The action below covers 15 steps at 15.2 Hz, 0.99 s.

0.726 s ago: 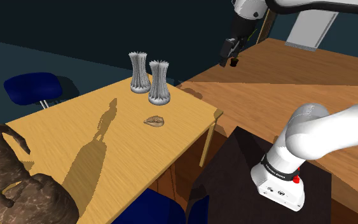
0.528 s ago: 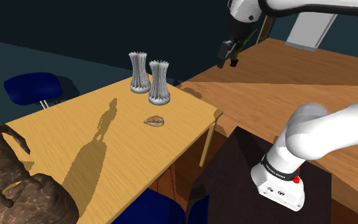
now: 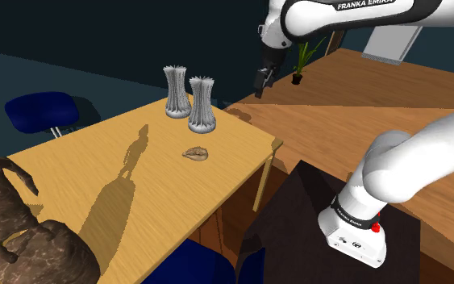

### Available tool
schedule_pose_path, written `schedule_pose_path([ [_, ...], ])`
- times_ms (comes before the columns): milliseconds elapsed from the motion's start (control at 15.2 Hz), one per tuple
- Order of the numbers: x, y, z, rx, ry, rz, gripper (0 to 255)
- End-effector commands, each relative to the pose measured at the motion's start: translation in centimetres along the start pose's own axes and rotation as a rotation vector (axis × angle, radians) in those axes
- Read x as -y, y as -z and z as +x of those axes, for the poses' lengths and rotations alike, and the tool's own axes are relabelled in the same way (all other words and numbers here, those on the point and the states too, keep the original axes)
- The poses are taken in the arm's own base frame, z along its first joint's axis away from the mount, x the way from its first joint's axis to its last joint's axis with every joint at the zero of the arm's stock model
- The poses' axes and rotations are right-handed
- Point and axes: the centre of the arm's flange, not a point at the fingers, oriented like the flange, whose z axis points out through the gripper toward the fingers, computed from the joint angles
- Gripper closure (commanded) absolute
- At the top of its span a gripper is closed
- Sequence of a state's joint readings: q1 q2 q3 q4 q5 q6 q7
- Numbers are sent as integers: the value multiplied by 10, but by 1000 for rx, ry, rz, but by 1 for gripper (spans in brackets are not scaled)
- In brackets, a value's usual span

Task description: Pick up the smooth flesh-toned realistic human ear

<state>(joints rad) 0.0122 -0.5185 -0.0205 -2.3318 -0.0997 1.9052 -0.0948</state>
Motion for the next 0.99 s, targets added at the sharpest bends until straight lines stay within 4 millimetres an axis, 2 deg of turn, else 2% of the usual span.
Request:
schedule_pose_path([
  [0,-2,-21,20,17,34,12,0],
  [462,-8,-97,83,79,146,57,0],
  [924,-4,-177,142,141,258,101,0],
])
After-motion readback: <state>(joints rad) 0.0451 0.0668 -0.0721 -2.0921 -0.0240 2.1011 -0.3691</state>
